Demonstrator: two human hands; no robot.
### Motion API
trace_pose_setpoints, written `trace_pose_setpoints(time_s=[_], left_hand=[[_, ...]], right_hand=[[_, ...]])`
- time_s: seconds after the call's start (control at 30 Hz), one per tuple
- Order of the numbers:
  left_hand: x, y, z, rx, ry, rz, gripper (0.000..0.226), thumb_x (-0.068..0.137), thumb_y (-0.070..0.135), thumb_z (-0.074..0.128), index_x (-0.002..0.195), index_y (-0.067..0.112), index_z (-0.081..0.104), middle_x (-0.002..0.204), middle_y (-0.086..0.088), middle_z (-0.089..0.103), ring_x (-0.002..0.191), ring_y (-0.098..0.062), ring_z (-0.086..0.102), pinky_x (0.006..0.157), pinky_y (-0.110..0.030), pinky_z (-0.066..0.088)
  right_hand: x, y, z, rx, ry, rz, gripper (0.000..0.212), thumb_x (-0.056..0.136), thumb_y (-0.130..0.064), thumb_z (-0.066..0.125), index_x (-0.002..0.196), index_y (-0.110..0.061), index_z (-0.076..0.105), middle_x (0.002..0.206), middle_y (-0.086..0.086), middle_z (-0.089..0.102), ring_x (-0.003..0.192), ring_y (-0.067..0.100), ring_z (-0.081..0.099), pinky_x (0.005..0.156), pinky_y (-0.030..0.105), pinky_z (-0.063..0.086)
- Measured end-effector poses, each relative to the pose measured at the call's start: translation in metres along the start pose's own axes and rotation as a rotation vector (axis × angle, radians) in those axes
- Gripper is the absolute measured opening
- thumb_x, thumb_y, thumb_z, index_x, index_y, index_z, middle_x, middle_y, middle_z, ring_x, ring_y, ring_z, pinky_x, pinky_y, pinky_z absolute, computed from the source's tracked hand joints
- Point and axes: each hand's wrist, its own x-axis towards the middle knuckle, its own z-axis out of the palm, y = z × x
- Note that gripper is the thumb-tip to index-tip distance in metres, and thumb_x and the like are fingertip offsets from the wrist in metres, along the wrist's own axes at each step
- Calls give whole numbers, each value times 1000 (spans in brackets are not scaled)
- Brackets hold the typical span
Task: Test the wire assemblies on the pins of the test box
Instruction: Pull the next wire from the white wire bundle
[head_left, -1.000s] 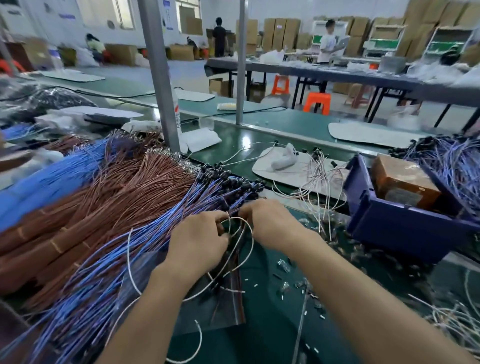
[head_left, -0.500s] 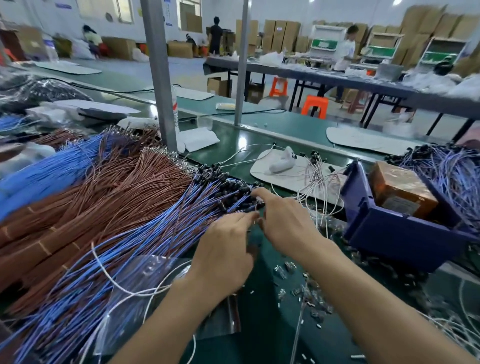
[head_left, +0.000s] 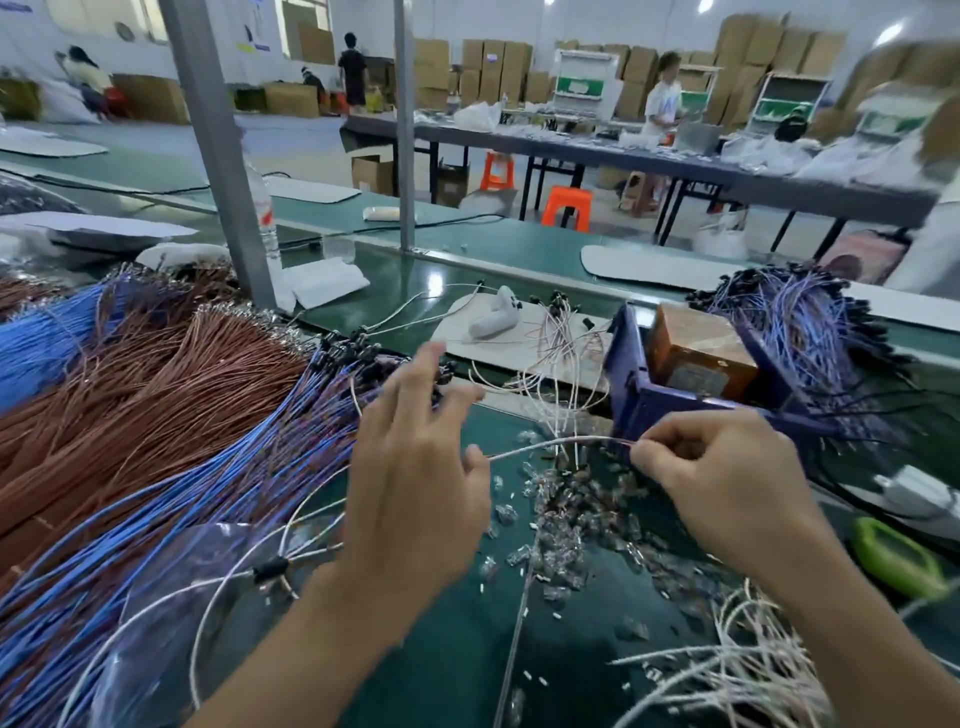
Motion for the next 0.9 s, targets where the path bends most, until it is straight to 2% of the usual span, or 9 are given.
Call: trace_pose_setpoints(time_s=[0.1,0.2,0.3,0.37,0.47,0.6,0.67,0.73,0.9], left_hand=[[9,54,12,-250,-148,137,54,88,29,68,140,24,58,151,3,49,135,-11,38,117,-24,20],[12,84,34,-518,-287,111,38,98,26,62,136,32,64,132,16,65,120,0,50,109,-17,35],[11,88,51,-709,-357,17,18,100,24,65,112,33,74,79,27,66,72,4,58,66,-10,40],[9,81,59,-651,-372,74,14,99,24,67,107,31,75,66,26,61,63,4,56,59,-10,37],[6,71,70,-548,-365,137,15,98,23,70,109,31,76,81,21,71,79,1,64,68,-11,45],[1,65,83,-559,-357,63,18,95,20,74,109,29,79,95,24,74,91,4,66,81,-9,49],[-3,65,88,-539,-329,73,17,93,19,75,107,27,80,94,23,75,90,4,67,81,-11,50],[-7,67,91,-541,-321,114,15,93,19,76,105,27,80,91,23,74,85,4,66,78,-10,49],[-13,77,95,-555,-309,302,15,96,32,63,105,27,75,92,21,71,82,10,59,80,-1,40]], right_hand=[[-5,6,-17,-6,-6,-42,24,85,-27,80,63,-33,74,58,-23,66,61,-4,62,49,9,43],[-12,19,-35,89,47,-64,18,83,-26,81,73,-40,76,62,-15,70,60,6,64,52,23,50],[-21,50,-51,193,166,-20,20,84,-23,80,76,-41,77,61,-8,70,54,11,62,51,25,49],[-24,72,-56,196,213,33,20,85,-22,81,75,-39,77,59,-6,69,52,15,61,47,26,46],[-27,99,-57,156,317,111,29,84,-16,83,66,-37,75,62,-12,71,59,16,64,52,31,49],[-37,112,-46,-23,332,119,28,84,-15,82,71,-39,73,60,-20,66,71,5,65,56,14,49],[-42,114,-39,-179,344,76,20,81,-9,84,80,-28,79,62,-25,56,67,10,58,74,26,53],[-45,112,-34,-288,360,82,25,79,-5,85,94,-24,81,79,-19,56,85,13,50,87,37,48],[-52,88,-8,-234,190,-132,54,83,-8,78,131,-30,68,112,-22,55,110,-5,42,103,5,28]])
